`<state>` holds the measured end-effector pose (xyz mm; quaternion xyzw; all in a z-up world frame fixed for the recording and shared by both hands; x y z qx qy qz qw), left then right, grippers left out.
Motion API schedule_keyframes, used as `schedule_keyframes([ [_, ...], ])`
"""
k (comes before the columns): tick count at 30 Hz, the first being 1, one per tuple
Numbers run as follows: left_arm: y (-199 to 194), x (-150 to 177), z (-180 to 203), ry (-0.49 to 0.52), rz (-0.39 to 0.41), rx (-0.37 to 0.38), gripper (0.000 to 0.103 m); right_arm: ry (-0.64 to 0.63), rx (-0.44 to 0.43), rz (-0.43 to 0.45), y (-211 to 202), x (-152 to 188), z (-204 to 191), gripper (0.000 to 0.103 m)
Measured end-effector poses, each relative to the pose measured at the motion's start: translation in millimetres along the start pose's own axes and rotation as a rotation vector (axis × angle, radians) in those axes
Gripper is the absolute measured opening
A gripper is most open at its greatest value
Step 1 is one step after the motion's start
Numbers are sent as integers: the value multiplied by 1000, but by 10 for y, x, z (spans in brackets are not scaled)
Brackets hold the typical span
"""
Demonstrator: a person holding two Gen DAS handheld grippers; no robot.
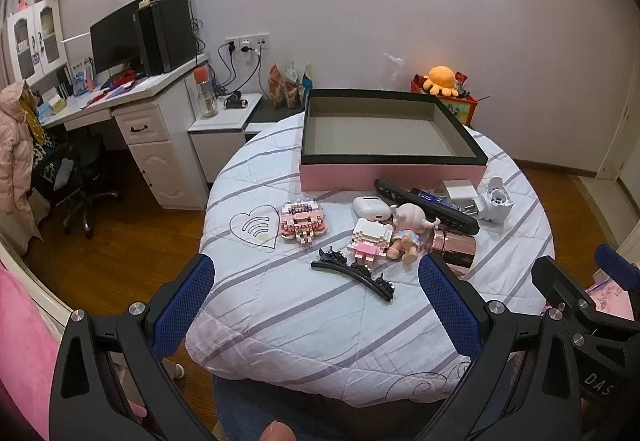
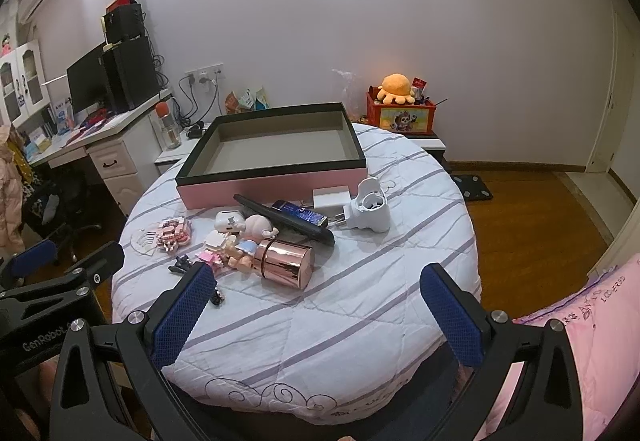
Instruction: Organize rigid objects
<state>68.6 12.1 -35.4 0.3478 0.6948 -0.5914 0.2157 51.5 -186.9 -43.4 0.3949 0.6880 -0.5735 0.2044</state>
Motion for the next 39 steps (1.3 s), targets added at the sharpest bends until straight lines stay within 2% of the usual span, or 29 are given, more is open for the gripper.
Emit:
schedule_keyframes([
  [39,-51,22,-40,-12,-6,10,103,7,-10,-5,-9,17,-1,103],
])
Point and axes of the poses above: each gripper's, at about its wrist camera, not at the fingertips, and y roughly the way its jaws point, z to its right, x to its underside, the point moved 8 cm from there along y, roughly the way its jaws point, and after that the axes turned 15 degrees about y, right-handed, at the moved point
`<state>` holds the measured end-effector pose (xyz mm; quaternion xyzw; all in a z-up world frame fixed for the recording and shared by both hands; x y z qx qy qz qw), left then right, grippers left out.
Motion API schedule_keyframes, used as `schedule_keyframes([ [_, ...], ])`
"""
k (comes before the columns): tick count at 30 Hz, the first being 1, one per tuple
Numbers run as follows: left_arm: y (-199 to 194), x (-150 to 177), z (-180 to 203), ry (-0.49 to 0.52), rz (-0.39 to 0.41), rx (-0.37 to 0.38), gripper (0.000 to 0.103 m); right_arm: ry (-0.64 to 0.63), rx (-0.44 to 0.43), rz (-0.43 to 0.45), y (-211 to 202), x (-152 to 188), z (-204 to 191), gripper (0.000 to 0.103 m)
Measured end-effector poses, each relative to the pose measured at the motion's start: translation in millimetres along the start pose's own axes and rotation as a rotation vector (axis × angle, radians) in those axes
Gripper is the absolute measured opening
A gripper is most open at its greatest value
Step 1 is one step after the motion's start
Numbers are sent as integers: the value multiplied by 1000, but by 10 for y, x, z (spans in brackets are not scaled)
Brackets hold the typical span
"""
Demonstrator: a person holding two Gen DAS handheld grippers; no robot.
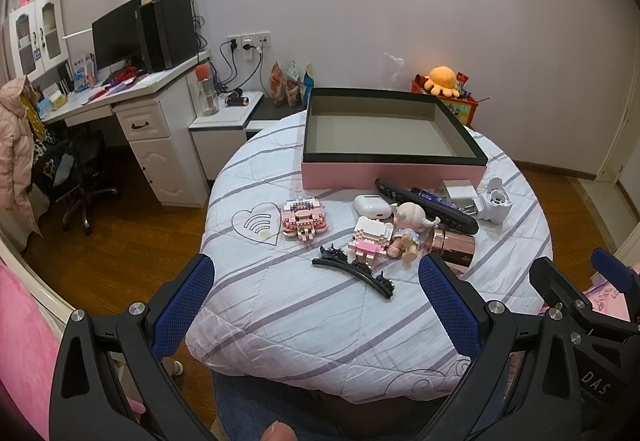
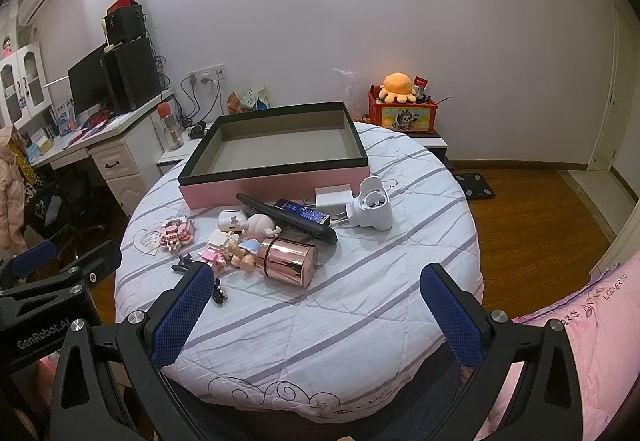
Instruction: Organize rigid objects
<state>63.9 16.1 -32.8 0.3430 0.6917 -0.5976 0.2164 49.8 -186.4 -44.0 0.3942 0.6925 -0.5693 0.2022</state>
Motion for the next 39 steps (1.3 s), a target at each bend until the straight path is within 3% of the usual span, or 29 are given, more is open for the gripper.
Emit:
schedule_keyframes([
  [21,77,53,-2,3,-9,2,103,-8,9,-11,101,-17,48,103],
  [30,670,23,65,16,-65,22,103,-15,67,-54,530,-85,271,103],
  [39,1293,-264,176,14,-110,37,103,-52,139,-83,1158,-400,441,103],
])
Point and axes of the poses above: each gripper's, at about its wrist camera, not at the fingertips, and y roughly the way its jaws point, z to its right, x to its underside, the point moved 8 cm from there along y, roughly the way its jaws point, and after that the axes turned 15 degrees about y, right-handed, at the moved point
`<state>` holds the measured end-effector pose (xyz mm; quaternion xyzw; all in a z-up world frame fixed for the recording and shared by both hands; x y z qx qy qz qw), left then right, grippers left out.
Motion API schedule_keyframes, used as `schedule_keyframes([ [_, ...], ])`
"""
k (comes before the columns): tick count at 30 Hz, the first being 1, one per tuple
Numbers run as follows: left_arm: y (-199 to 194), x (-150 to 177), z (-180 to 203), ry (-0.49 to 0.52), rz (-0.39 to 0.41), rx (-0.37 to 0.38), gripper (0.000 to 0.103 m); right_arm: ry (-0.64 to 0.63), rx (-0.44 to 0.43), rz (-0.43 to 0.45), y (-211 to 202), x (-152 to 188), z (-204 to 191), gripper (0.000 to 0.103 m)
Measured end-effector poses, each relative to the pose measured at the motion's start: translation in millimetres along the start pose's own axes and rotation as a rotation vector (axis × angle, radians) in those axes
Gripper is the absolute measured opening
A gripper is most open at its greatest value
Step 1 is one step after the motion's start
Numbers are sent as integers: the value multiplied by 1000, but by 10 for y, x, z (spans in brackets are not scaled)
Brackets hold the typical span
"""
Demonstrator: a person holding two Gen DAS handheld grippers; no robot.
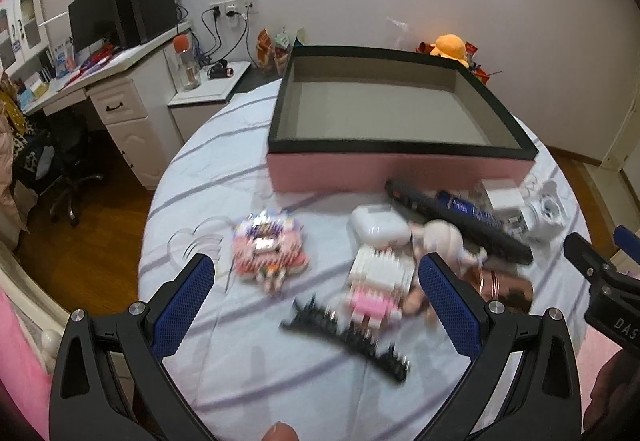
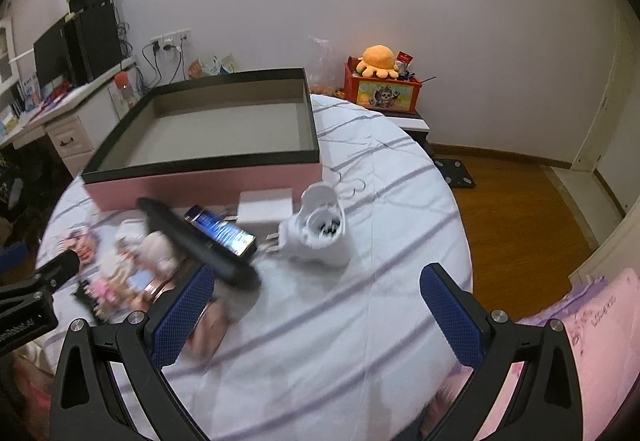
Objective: Organize rigid objects
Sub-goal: 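Reach the right gripper to the white plug adapter and grasp it, then carry the white adapter into the box and release it with the right gripper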
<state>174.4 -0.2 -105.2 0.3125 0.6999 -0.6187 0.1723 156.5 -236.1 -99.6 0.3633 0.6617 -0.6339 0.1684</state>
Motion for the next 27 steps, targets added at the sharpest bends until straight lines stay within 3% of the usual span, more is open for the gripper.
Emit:
schedule_keyframes([
  [8,312,-243,119,10,-43,8,103,-39,14,-93,461,-153,20,102],
  [13,478,-326,140,12,-77,16,103,-88,37,-184,757,-155,27,91],
  [15,519,-367,133,19,-88,12,103,-107,28,-239,874,-87,19,79],
  [17,558,-392,133,28,-99,10,103,-105,-3,-273,938,-35,1,75],
  [20,604,-410,131,33,-115,16,103,-97,-36,-285,961,-16,-32,68],
  [27,607,-437,182,47,-129,33,103,-58,-66,-282,902,0,56,65],
])
Point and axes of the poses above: each gripper's, at about its wrist camera, not at the fingertips, and y roughly the way its jaws point, z to its right, x to its underside, the point moved 8 cm from there along y, roughly the way its jaws point, and after that the axes turned 15 degrees about y, right-handed, at the moved point
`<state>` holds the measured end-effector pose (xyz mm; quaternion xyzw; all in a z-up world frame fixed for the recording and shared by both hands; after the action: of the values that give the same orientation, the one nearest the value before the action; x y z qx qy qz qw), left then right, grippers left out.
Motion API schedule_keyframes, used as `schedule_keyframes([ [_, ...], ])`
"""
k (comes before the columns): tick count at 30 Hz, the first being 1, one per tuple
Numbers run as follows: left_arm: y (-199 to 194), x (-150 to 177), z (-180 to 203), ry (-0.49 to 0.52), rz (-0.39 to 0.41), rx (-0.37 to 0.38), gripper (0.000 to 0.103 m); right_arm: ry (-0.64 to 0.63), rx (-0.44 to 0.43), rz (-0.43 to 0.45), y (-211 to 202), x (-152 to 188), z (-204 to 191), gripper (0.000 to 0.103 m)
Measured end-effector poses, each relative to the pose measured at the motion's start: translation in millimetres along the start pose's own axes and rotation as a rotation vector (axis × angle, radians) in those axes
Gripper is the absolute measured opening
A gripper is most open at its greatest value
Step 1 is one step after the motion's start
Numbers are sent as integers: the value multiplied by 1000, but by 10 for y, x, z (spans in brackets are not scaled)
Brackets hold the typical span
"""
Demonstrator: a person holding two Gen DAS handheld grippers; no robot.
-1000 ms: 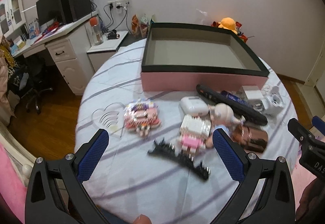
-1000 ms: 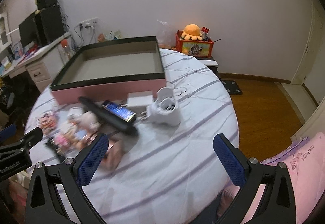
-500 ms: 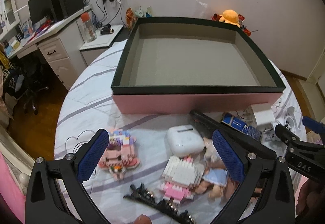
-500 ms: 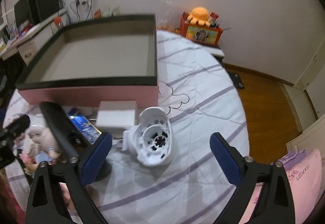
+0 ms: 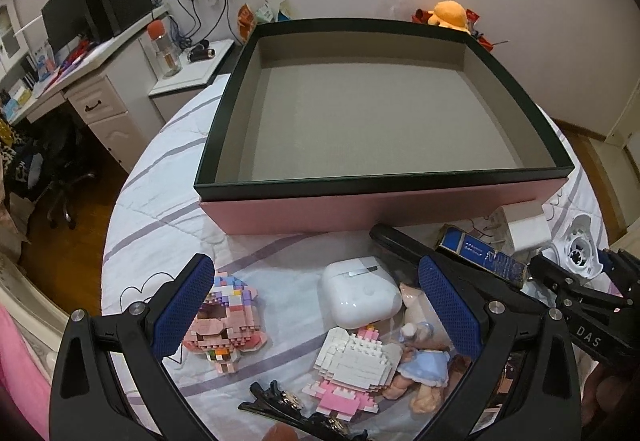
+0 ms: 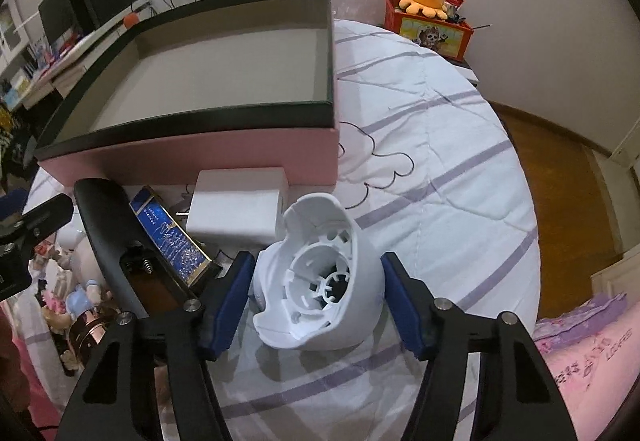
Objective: Organize rigid objects
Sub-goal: 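Carry the white adapter into the box and release it with the right gripper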
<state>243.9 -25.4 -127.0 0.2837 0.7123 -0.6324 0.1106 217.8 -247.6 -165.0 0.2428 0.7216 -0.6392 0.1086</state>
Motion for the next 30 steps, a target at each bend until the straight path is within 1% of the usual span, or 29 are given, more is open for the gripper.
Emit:
schedule_keyframes([
  [5,-46,-12,-9,-7,2,12,103,17,-8,7,-85,25,-3,65],
  [12,-131,-68,-76,-21,18,24,103,38,-4,52,-355,-75,20,65],
  [16,-188,-143,-156,-31,36,31,103,31,-16,90,-561,-210,-67,65],
  [20,-213,-247,-290,-52,49,29,103,-3,-40,135,-680,-482,-270,65],
  [25,-206,-405,-491,-68,59,-2,103,-45,-88,164,-639,-808,-657,65],
  [30,-77,-595,-698,-81,58,-40,103,-60,-122,135,-357,-1011,-911,65],
])
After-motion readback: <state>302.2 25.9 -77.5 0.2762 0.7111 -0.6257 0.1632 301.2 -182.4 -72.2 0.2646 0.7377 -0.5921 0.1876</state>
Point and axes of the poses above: each gripper's, at about its wrist camera, not at the fingertips, and y roughly the way its jaws point, z to its right, x to its underside, the point moved 8 cm from there along y, roughly the way its jaws point, and after that the axes turned 15 degrees about y, right-handed, at the moved point
